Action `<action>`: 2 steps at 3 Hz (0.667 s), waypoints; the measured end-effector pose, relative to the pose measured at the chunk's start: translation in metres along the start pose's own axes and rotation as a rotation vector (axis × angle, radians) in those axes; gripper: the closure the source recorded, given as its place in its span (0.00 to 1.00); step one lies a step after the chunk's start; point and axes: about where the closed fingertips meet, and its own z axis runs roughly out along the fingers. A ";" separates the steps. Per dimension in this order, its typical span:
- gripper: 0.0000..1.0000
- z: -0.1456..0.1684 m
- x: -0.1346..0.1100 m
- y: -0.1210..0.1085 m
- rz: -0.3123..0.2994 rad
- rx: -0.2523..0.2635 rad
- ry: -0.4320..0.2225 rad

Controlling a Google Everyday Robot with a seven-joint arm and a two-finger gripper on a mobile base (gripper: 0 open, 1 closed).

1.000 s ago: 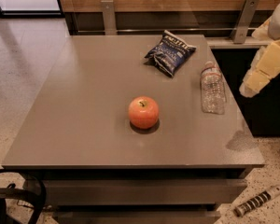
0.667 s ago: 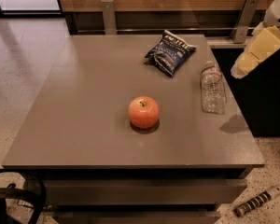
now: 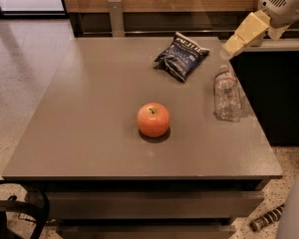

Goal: Place water bottle upright

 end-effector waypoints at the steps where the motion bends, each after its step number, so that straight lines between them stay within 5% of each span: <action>1: 0.00 0.014 -0.018 -0.001 0.123 0.014 0.031; 2: 0.00 0.040 -0.034 0.000 0.284 0.014 0.079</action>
Offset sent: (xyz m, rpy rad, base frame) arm -0.0091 0.0334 -0.0368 -0.0540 0.4167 -0.3711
